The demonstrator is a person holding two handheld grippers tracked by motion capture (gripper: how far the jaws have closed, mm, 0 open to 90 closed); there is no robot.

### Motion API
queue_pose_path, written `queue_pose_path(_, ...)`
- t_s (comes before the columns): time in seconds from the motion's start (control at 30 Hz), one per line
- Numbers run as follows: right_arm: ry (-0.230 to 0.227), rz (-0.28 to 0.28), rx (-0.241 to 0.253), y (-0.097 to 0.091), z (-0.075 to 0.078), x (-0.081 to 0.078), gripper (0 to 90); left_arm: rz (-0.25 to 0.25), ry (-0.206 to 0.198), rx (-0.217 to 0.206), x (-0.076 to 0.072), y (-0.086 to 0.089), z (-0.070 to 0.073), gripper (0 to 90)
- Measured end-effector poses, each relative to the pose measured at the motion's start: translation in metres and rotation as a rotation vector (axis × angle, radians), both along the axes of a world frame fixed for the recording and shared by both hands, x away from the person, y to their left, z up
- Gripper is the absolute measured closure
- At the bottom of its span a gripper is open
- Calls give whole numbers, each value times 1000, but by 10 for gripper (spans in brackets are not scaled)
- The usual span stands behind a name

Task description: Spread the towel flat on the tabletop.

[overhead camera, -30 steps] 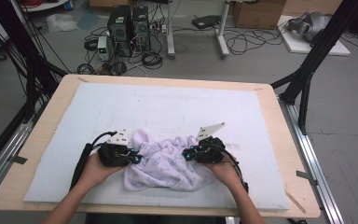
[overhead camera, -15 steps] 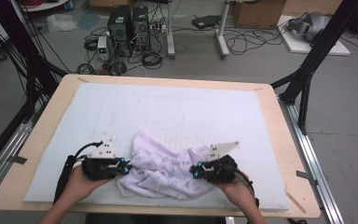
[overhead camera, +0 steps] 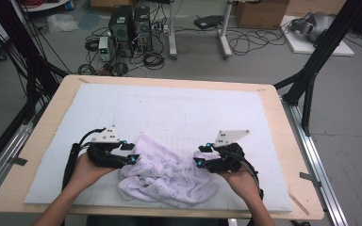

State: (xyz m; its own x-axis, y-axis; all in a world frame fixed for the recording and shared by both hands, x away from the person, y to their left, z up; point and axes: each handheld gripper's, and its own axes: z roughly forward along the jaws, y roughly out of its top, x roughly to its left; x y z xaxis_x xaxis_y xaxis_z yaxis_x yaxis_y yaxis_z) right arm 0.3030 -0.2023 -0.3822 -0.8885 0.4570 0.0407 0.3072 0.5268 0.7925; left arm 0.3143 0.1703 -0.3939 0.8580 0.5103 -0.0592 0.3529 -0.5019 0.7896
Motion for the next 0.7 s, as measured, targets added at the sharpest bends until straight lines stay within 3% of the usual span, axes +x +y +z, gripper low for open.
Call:
queue_pose_path(0.03, 0, 0, 0, 0, 0, 0, 509, 0, 0, 0, 0, 0, 0, 518)
queue_pose_path(0.07, 5, -2, -20, 3, -4, 5, 504, 16, 8, 28, 8, -6, -7, 518)
queue_pose_path(0.1, 31, -3, -53, 8, -11, 13, 501, 33, 17, 52, 14, -10, -14, 518)
queue_pose_path(0.13, 87, 4, -116, 14, -24, 23, 530, 44, 35, 80, 20, -13, -20, 523)
queue_pose_path(0.17, 130, 15, -123, 15, -30, 27, 598, 65, 84, 130, 29, -16, -31, 539)
queue_pose_path(0.2, 157, 26, -130, 16, -33, 29, 690, 58, 112, 143, 32, -17, -36, 592)
queue_pose_path(0.23, 157, 26, -130, 16, -33, 29, 690, 58, 112, 143, 32, -17, -36, 650)
queue_pose_path(0.27, 190, 67, -146, 16, -39, 31, 825, 62, 102, 134, 32, -17, -38, 727)
queue_pose_path(0.3, 193, 77, -146, 16, -38, 31, 852, 57, 90, 144, 32, -17, -37, 815)
queue_pose_path(0.37, 187, 84, -139, 16, -38, 32, 859, 42, 82, 155, 30, -18, -36, 840)
queue_pose_path(0.43, 168, 73, -124, 16, -32, 35, 864, 55, 72, 158, 29, -16, -33, 864)
queue_pose_path(0.5, 136, 58, -106, 17, -22, 39, 866, 78, 38, 149, 28, -11, -27, 868)
queue_pose_path(0.53, 82, 44, -96, 17, -6, 42, 866, 113, 13, 116, 27, -4, -18, 869)
queue_pose_path(0.57, 57, 36, -83, 16, 1, 43, 866, 113, 13, 116, 27, -4, -18, 870)
queue_pose_path(0.6, 33, 26, -62, 15, 12, 43, 866, 128, -10, 105, 27, 0, -11, 870)
queue_pose_path(0.63, 33, 26, -62, 15, 12, 43, 866, 149, -40, 83, 25, 4, -3, 870)
queue_pose_path(0.67, -55, 9, -34, 10, 36, 43, 866, 188, -101, 32, 22, 14, 14, 870)
queue_pose_path(0.7, -55, 9, -34, 10, 36, 43, 866, 188, -101, 32, 22, 14, 14, 870)
